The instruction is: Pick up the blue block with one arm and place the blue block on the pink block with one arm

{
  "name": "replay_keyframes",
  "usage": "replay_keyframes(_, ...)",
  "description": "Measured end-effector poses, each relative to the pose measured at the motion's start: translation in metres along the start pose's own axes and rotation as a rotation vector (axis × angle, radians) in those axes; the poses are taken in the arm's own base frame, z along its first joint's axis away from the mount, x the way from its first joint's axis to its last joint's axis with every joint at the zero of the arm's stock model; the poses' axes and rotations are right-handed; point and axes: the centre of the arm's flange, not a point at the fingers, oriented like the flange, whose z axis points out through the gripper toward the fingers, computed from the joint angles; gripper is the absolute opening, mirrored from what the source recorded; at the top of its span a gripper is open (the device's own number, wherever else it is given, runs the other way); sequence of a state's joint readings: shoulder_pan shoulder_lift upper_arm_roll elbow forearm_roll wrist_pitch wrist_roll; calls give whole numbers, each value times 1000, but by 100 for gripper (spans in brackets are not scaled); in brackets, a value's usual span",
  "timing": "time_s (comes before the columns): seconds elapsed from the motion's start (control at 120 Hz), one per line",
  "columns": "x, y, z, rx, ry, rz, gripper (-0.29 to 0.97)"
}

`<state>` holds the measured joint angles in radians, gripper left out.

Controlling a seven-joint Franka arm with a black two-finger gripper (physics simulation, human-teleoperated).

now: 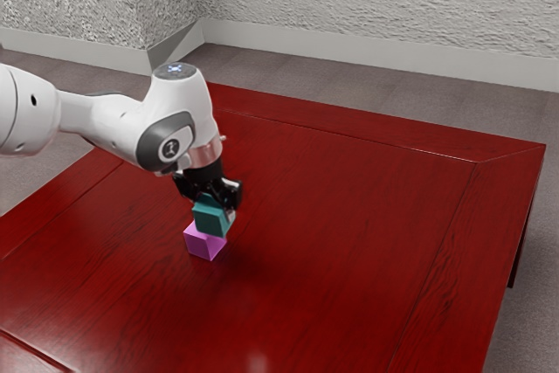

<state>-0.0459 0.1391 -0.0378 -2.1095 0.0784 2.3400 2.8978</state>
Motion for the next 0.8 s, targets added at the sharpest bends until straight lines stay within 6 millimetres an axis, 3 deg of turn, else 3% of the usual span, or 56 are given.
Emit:
replay_keyframes(0.283, -2, 43, 5, -9, 8, -75, 37)
replay_keyframes(0.8, 0, 55, 14, -12, 0, -89, 37)
